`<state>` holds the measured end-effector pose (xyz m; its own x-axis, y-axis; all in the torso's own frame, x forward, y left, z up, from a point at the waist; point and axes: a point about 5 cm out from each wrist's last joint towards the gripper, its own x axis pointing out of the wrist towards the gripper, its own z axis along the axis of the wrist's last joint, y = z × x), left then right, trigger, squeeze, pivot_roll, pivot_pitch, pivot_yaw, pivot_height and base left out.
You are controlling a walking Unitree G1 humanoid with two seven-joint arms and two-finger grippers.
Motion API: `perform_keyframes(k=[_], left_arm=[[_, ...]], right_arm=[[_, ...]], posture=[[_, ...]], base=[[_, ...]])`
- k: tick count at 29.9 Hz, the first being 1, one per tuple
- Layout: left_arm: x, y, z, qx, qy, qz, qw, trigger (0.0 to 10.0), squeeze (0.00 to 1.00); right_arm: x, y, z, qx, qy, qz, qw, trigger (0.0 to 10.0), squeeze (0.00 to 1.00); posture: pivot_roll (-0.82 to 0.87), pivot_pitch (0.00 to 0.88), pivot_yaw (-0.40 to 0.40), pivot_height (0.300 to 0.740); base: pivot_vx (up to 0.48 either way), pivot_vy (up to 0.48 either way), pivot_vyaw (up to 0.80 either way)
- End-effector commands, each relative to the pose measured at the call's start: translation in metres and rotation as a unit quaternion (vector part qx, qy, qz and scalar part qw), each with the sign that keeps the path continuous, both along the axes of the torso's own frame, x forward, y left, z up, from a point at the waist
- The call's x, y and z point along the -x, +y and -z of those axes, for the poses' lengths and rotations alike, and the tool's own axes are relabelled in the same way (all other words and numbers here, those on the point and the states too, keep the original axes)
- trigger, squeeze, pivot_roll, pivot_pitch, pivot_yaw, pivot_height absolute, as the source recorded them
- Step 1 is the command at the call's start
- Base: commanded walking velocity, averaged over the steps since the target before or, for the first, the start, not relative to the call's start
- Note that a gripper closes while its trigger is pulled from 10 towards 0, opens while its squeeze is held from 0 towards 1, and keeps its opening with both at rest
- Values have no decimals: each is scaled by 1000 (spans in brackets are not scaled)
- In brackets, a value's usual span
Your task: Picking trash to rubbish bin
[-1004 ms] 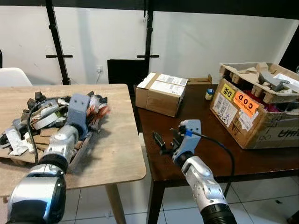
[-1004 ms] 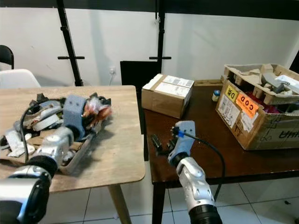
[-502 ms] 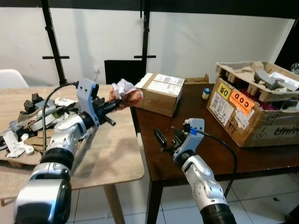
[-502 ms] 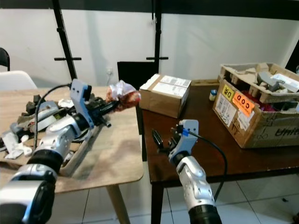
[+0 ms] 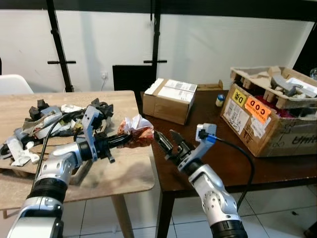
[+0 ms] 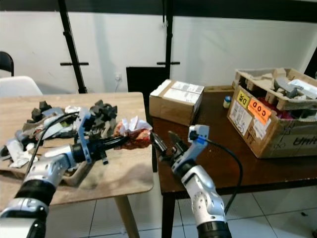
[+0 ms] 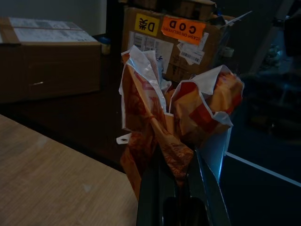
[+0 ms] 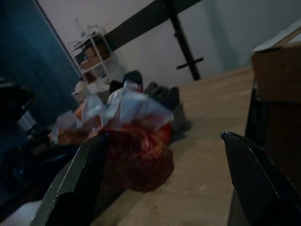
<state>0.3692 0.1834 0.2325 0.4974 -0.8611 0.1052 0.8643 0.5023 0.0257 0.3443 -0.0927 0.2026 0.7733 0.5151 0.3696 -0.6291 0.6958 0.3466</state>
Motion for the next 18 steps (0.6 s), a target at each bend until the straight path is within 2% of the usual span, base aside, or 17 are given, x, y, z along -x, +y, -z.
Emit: perform_keyframes(k=[1, 7, 14, 15, 18], left_arm=[[3, -8, 2, 9, 7, 23, 1000, 0, 0], [8, -22, 5, 22, 20, 46, 998, 0, 0], [10, -27, 5, 30, 26, 61, 997, 0, 0], [18, -36, 4, 45, 40, 100, 993, 0, 0], [25, -44, 3, 59, 54, 132, 988, 0, 0]], right_arm=[[3, 4, 3, -2, 6, -17, 1000, 10000, 0], [11, 13, 0, -37, 15, -72, 997, 10000, 0], [14, 15, 0, -37, 15, -84, 996, 10000, 0], [16, 17, 1, -35, 16, -95, 995, 10000, 0], [17, 19, 2, -39, 20, -100, 994, 10000, 0]], posture=[[-55, 119, -7, 740], [-54, 118, -6, 740], [-55, 119, -4, 740], [-55, 120, -3, 740], [-55, 120, -3, 740]], base=[[0, 0, 0], [0, 0, 0], [0, 0, 0], [0, 0, 0], [0, 0, 0]])
